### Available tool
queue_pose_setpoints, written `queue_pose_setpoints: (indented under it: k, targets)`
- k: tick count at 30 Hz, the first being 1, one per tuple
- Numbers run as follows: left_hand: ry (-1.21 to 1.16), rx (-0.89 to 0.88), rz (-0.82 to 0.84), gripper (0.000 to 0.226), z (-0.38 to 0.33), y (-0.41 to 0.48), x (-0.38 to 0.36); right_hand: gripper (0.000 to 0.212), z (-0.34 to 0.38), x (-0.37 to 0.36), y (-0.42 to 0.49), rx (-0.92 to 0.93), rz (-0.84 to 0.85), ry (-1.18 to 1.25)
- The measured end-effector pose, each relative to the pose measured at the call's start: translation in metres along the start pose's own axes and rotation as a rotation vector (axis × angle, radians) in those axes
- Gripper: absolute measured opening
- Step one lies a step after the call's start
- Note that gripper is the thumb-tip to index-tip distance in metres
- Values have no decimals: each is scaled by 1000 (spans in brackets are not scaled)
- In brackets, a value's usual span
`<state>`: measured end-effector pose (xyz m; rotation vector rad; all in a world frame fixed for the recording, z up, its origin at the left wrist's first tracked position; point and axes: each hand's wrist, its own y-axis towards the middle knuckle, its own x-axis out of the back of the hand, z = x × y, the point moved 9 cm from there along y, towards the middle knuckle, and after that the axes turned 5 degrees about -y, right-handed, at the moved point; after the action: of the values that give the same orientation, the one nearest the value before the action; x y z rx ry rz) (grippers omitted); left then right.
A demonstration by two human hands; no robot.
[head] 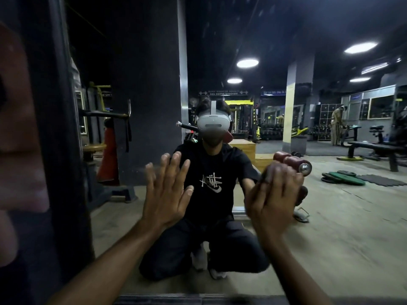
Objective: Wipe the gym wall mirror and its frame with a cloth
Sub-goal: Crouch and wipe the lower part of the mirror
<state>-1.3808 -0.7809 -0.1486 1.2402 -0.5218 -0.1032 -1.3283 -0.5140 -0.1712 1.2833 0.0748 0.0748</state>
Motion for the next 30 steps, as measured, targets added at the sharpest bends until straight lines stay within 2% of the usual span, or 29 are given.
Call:
queue_pose_setpoints:
  k: [1, 4, 6, 8, 10, 12, 14, 15, 16, 17, 20, 21, 22, 23, 25, 26, 27, 28, 30]
  targets:
    - [1, 34, -10, 69, 6, -10, -1, 53, 25, -8, -16, 40, 49, 39]
    - [48, 26, 6, 68, 17, -28, -2, 64, 98, -19, -53, 436, 223, 128]
    - [81, -2, 14, 67, 18, -27, -3, 63, 108, -17, -45, 639, 252, 148]
    - [72, 14, 16, 65, 17, -25, -2, 57, 107, -14, -18, 753, 227, 124]
    - [26, 20, 18, 65, 16, -25, 1, 54, 97, -13, 23, 645, 179, 106]
    - [10, 38, 16, 65, 23, -19, 9, 53, 94, -13, 61, 374, 101, 113]
    - [13, 136, -4, 67, 47, 1, 24, 56, 114, -21, 70, 154, 63, 114]
    - [-2, 205, 7, 68, 63, 12, 30, 59, 132, -26, 67, 150, 84, 115]
    - [0, 247, 27, 70, 76, 21, 36, 62, 153, -33, 60, 228, 128, 114]
    - [29, 245, 49, 70, 84, 27, 40, 62, 172, -40, 50, 381, 186, 105]
    - [84, 160, 99, 68, 92, 23, 43, 55, 189, -35, 38, 985, 299, 68]
    - [78, 150, 112, 68, 94, 19, 41, 53, 181, -29, 48, 1092, 303, 34]
    - [79, 148, 121, 68, 96, 16, 41, 50, 169, -23, 67, 1080, 270, 0]
    - [94, 149, 120, 69, 98, 13, 41, 45, 156, -13, 94, 949, 201, 2]
    - [119, 134, 121, 70, 99, 14, 43, 38, 118, 10, 151, 437, 19, 69]
    - [120, 125, 130, 71, 99, 13, 44, 39, 106, 11, 162, 206, -17, 104]
    - [112, 120, 139, 71, 99, 14, 44, 43, 109, 6, 162, 88, -18, 121]
    - [106, 116, 152, 72, 100, 14, 44, 48, 126, -3, 154, 83, -2, 120]
    - [102, 142, 162, 73, 106, 14, 48, 55, 178, -24, 124, 317, 67, 123]
